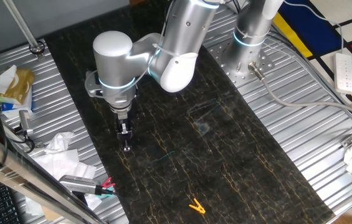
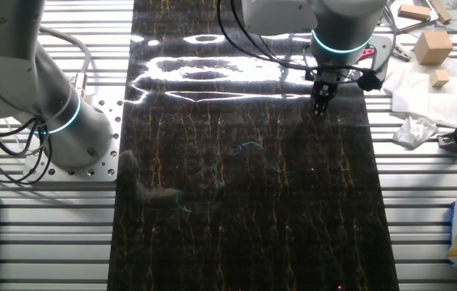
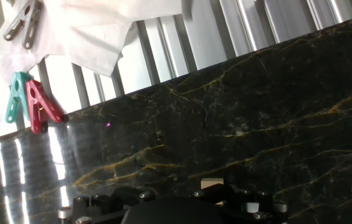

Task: Use the gripper to push the small block from left to right

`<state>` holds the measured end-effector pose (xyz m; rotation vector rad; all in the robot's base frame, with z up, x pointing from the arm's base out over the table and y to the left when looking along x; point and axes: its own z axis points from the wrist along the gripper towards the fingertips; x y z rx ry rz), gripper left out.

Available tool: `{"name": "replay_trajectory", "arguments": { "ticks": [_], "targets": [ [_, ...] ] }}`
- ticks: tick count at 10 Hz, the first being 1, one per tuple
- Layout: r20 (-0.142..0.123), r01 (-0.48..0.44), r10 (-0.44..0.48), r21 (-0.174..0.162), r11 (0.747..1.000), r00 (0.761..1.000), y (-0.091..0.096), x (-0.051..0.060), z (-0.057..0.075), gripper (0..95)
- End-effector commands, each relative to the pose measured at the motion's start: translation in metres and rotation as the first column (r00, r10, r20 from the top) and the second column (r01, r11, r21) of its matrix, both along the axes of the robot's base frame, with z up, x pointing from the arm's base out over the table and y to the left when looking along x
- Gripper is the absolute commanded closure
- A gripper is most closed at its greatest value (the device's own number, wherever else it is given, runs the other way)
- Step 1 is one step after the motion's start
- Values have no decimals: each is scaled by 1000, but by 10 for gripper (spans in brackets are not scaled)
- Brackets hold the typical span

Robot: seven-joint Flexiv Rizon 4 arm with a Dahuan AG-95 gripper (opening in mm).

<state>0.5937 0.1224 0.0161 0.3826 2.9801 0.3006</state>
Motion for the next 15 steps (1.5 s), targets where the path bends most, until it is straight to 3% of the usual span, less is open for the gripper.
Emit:
{"name": "replay_trajectory", "arguments": {
  "ticks": [1,15],
  "targets": [
    [-1,4,-4,-2,1000,1000,1,0,1,0],
    [8,16,-16,5,1000,1000,11,0,4,0]
  ]
}}
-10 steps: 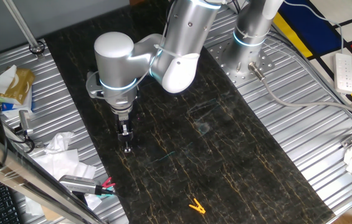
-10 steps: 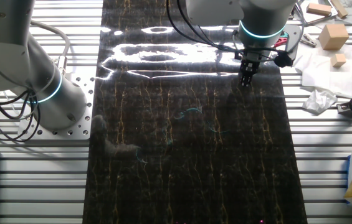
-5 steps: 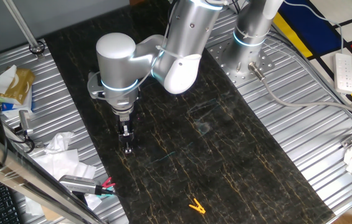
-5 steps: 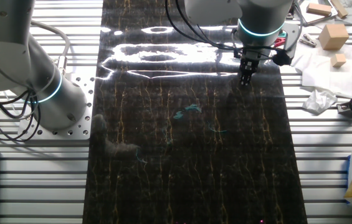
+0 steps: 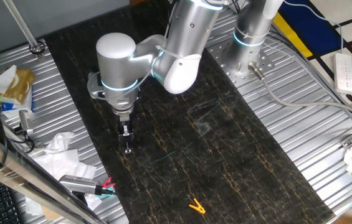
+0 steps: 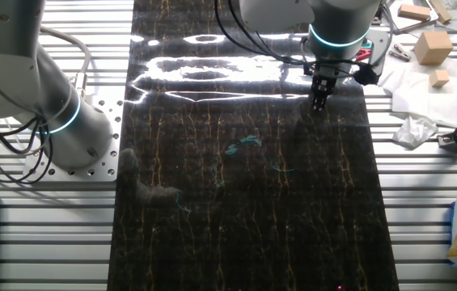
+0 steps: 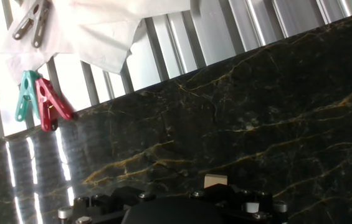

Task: Use the gripper to push the small block from left to right

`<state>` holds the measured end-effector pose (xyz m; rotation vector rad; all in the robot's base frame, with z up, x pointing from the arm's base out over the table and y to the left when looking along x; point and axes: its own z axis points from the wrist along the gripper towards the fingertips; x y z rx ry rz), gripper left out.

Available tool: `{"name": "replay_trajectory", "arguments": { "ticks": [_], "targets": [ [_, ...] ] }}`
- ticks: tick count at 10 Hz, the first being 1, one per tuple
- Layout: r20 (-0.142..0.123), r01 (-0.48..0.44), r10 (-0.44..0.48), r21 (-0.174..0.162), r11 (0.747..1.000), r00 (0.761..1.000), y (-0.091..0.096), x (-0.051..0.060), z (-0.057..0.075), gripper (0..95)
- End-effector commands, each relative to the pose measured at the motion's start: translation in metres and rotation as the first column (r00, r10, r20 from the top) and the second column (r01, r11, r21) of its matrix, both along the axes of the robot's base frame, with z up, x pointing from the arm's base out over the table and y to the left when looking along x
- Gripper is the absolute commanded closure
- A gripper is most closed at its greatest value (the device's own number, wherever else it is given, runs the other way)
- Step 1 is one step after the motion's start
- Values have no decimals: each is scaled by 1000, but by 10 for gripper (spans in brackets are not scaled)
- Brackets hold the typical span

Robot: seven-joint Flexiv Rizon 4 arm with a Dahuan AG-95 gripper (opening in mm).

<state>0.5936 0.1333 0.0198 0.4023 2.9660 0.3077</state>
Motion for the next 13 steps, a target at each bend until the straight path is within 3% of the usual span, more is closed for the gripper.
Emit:
{"name": "replay_trajectory", "arguments": {
  "ticks": [1,9,10,13],
  "targets": [
    [-2,2,-2,1,1000,1000,1,1,1,0],
    [-5,-8,8,-19,1000,1000,1,1,0,0],
    [-4,-19,19,-39,999,1000,1,1,-1,0],
    [-4,-29,29,-53,998,1000,1,1,-1,0]
  ]
}}
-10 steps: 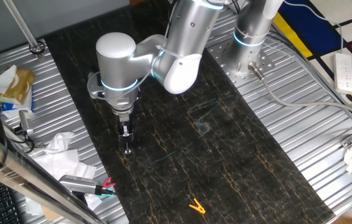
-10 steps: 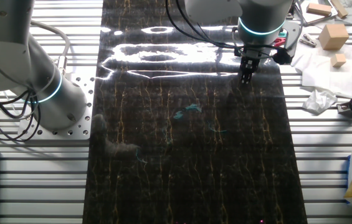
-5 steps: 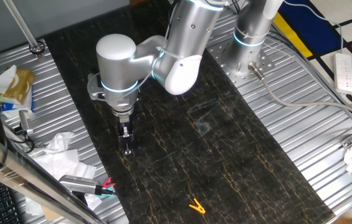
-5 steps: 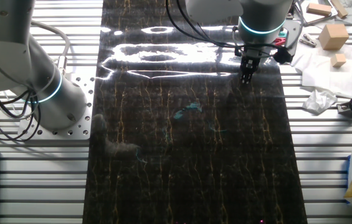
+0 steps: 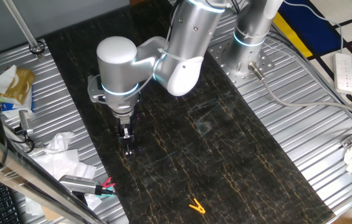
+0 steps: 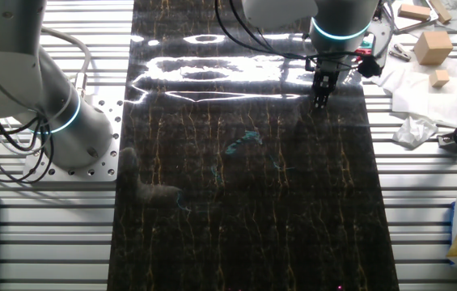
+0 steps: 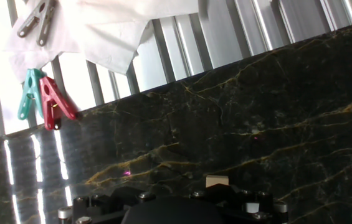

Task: Use the gripper to push the small block from left to right

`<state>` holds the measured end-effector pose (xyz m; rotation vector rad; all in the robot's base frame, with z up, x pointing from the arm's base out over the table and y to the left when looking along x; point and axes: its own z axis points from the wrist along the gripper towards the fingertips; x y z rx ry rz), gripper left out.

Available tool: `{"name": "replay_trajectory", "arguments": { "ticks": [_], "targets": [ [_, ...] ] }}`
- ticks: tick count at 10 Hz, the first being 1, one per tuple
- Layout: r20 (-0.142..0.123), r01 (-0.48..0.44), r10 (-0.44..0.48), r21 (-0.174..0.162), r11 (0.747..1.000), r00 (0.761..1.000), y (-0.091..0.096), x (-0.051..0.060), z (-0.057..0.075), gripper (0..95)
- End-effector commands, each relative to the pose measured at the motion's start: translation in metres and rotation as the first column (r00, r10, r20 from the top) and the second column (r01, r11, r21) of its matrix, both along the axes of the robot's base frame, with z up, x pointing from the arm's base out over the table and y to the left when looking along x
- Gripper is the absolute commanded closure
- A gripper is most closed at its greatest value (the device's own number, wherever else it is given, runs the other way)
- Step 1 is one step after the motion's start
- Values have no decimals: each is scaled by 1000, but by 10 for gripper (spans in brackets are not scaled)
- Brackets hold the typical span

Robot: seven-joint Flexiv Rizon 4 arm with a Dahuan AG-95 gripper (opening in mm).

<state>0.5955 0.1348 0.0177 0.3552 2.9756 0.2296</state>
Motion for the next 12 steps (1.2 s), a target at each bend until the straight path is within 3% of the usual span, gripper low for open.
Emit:
{"name": "replay_trajectory", "arguments": {
  "ticks": [1,6,12],
  "targets": [
    [-2,-2,2,0,1000,1000,0,-1,1,0],
    [-11,-35,34,-33,999,999,-1,0,1,0],
    [-23,-96,94,-107,990,995,-5,1,0,0]
  ]
}}
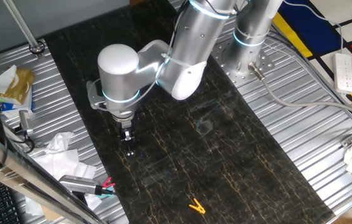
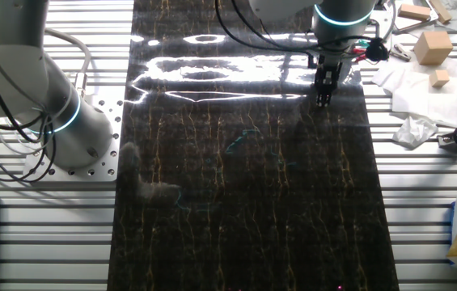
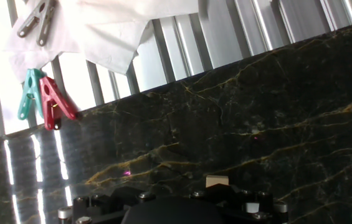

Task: Use the gripper to push the small block from left to right

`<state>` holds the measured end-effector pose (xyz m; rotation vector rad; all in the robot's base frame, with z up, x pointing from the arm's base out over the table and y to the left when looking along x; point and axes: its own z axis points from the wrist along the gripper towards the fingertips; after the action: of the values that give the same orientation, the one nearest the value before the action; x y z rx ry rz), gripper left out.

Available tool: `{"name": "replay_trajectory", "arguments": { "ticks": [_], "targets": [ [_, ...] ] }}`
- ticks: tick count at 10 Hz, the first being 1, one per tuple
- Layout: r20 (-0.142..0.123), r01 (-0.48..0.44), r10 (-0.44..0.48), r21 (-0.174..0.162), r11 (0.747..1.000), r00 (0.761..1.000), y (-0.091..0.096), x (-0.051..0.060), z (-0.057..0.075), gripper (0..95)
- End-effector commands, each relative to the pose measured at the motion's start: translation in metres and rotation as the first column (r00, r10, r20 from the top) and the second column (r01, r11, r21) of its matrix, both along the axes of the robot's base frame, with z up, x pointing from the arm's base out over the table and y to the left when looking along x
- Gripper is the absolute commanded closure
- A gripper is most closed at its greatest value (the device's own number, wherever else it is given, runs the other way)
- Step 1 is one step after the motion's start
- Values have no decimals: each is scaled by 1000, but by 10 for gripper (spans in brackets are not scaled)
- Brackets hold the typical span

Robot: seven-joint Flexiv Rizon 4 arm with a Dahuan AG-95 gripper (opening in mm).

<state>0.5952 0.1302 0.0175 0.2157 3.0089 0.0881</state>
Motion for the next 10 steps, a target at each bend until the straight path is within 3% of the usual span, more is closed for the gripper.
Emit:
{"name": "replay_trajectory", "arguments": {
  "ticks": [1,10],
  "targets": [
    [0,-7,7,-10,1000,1000,-1,1,1,0],
    [0,8,-8,-13,1000,1000,-1,1,1,0]
  ]
}}
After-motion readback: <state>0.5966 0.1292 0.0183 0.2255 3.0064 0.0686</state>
